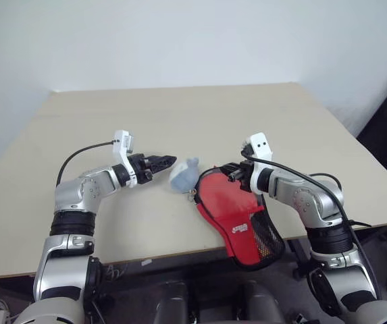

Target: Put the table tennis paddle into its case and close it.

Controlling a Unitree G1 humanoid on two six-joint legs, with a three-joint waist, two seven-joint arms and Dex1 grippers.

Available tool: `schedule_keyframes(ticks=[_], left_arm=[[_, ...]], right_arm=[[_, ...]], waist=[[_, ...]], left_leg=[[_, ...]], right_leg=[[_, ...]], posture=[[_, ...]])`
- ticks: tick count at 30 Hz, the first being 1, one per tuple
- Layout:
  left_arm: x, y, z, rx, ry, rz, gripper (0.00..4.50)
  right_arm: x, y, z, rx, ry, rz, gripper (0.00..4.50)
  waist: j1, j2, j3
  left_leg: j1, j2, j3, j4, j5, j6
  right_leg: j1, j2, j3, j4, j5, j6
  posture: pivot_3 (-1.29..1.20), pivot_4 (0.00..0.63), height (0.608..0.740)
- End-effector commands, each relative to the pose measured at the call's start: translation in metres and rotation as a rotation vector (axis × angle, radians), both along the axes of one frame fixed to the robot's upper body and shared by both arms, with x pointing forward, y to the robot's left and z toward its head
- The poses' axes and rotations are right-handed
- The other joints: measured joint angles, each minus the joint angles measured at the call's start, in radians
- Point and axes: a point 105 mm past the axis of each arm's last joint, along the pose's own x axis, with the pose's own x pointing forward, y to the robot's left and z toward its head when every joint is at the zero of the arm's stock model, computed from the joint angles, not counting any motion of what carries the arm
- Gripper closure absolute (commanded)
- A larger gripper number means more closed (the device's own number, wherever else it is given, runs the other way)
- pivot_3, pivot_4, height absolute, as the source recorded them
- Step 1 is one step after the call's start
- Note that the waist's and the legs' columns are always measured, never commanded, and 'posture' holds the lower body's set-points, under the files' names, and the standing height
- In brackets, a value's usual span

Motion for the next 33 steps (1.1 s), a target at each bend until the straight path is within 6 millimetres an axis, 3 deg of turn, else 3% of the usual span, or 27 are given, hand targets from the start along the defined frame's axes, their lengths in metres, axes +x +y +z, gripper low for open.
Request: schedule_keyframes(ticks=[1,5,15,27,33], left_arm=[[0.001,0.002,0.009,-0.042,-0.037,0.008,0.96],[0.000,0.002,0.006,-0.057,-0.027,0.010,0.96],[-0.002,-0.005,-0.002,-0.115,0.009,0.018,0.96],[-0.018,-0.038,-0.022,-0.182,0.104,-0.088,0.96],[-0.036,-0.057,-0.028,-0.196,0.142,-0.172,0.96]], right_arm=[[0.002,0.006,0.000,0.014,-0.032,0.008,4.05],[0.001,0.010,-0.009,0.009,-0.025,0.015,4.46],[-0.003,0.015,-0.037,-0.026,0.038,0.022,4.46],[-0.007,0.013,-0.048,-0.042,0.081,0.005,4.46],[-0.010,0.012,-0.052,-0.048,0.098,-0.001,4.46]], waist=[[0.000,0.000,0.000],[0.000,0.000,0.000],[-0.001,-0.001,-0.001],[0.000,-0.003,-0.002],[0.000,-0.003,-0.002]], left_leg=[[0.000,0.000,0.000,0.000,0.000,0.000],[0.000,0.000,0.000,0.001,0.000,0.000],[0.000,0.000,0.000,0.001,0.000,0.000],[0.001,0.000,-0.001,0.002,0.000,0.000],[0.002,0.000,-0.003,0.003,0.000,0.000]], right_leg=[[0.000,0.000,0.000,0.000,0.000,0.000],[0.000,0.000,0.000,0.001,0.000,0.000],[0.000,0.000,0.000,0.001,0.000,0.000],[0.002,0.000,-0.001,0.001,0.000,0.000],[0.005,-0.001,-0.003,0.001,0.000,0.000]], posture=[[0.00,0.000,0.654],[0.00,0.000,0.654],[0.00,0.000,0.654],[0.00,0.000,0.654],[0.00,0.000,0.654]])
